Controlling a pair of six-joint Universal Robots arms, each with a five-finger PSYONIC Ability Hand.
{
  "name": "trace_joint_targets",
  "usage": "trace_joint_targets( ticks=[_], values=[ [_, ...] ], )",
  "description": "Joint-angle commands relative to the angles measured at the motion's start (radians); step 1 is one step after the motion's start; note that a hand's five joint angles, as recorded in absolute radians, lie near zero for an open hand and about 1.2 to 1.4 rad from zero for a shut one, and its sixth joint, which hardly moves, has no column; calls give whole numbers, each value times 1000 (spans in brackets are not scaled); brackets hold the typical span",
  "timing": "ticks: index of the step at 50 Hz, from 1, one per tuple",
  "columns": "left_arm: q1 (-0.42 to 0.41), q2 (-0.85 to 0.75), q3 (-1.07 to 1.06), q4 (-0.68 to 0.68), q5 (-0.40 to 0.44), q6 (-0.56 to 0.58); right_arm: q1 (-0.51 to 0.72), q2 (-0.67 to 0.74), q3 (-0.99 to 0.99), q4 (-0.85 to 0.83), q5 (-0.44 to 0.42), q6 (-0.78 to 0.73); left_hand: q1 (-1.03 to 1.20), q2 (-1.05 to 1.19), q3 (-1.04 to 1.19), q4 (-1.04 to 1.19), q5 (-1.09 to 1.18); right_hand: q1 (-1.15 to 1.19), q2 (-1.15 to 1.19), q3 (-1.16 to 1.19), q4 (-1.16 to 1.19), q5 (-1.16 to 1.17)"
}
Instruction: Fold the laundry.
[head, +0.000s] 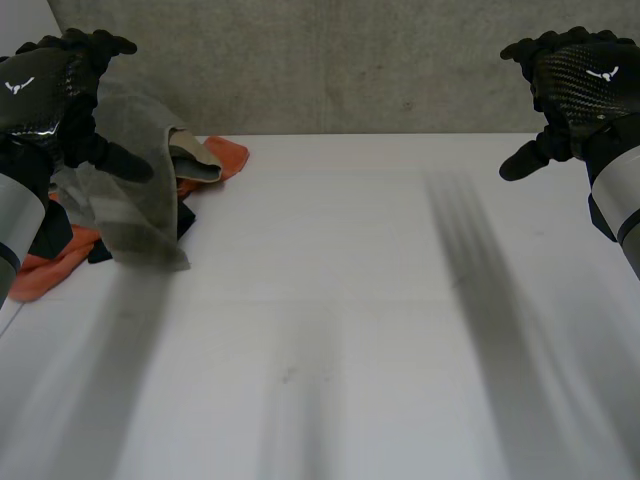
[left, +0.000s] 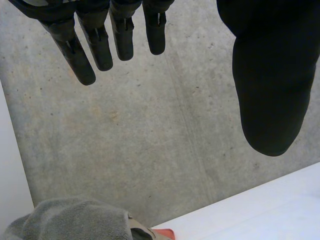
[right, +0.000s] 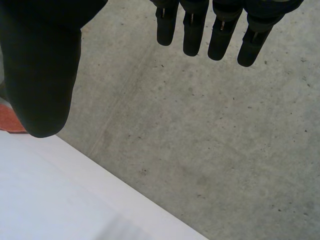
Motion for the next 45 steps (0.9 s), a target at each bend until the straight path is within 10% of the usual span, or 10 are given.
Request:
trace_joint_targets(
  ticks=[1,14,30,45],
  values=[
    [0,-1,6,-2,-1,1,-1,0,0,0,0,2,-91,-103,-101,-102,-101,-92,-100,-104,-106,-103],
    [8,-58,69,-4,-4,46,3,0,-3,0,-8,86,-91,-103,-101,-102,-101,-92,-100,-104,-106,-103],
    [87,-792,625,103,-67,696,3,23,-3,21,-17,77,-73,-85,-83,-84,-82,-92,-100,-104,-106,-103],
    [167,-1214,897,423,-19,945,-1,40,18,21,-20,74,184,172,174,174,175,-92,-100,-104,-106,-103]
  ],
)
